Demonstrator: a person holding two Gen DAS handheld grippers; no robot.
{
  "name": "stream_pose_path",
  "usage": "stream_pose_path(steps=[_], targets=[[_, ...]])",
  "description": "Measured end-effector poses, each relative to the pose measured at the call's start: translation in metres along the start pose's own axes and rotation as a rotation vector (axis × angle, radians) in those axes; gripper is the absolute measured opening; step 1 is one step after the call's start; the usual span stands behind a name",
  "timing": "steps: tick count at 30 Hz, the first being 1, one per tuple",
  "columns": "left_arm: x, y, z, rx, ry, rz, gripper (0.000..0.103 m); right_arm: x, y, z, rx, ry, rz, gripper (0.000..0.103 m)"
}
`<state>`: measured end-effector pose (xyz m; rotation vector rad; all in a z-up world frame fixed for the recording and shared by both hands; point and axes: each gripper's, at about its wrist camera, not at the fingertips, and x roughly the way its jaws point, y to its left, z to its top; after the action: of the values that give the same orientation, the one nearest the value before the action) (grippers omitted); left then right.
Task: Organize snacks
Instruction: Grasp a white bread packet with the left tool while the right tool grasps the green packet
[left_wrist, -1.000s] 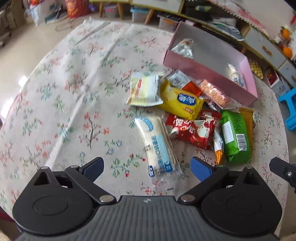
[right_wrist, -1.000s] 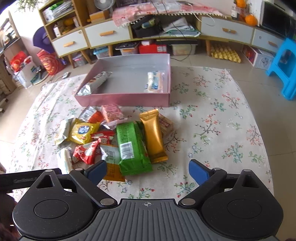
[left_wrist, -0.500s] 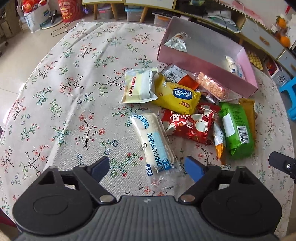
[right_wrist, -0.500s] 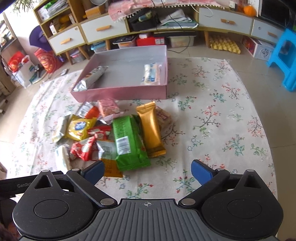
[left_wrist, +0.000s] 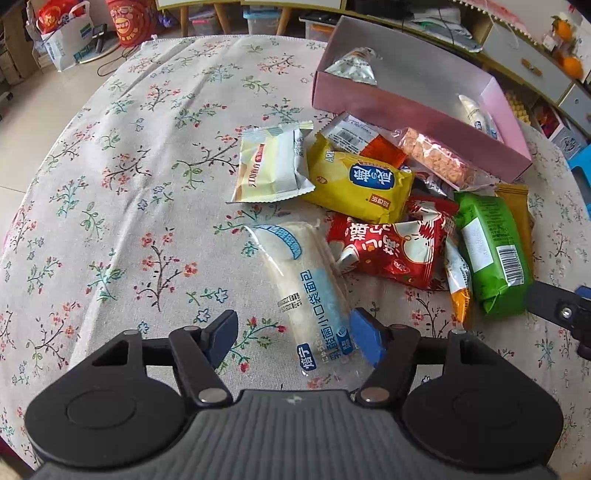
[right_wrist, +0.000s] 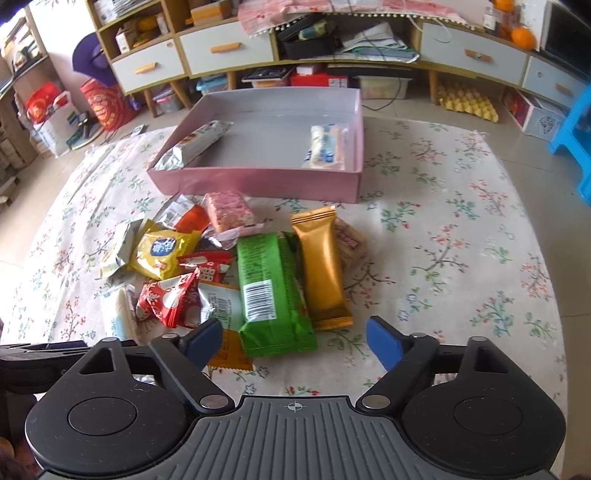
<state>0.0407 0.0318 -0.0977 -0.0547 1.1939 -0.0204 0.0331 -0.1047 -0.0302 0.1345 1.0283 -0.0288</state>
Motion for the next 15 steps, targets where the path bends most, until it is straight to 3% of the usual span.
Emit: stream_pose_path(steps=[5,15], targets=[[-0.002,0.003,0.001,-0.01,-0.002,-0.055,0.034,0.013,0.006,0.006,-0.024,0.011,-0.022,0.075],[-0.011,0.011,0.008,-0.033,-0.018,-0.1,0.023,0.031,0.007,0.013,-0.046,0.017,-0.055,0.073]])
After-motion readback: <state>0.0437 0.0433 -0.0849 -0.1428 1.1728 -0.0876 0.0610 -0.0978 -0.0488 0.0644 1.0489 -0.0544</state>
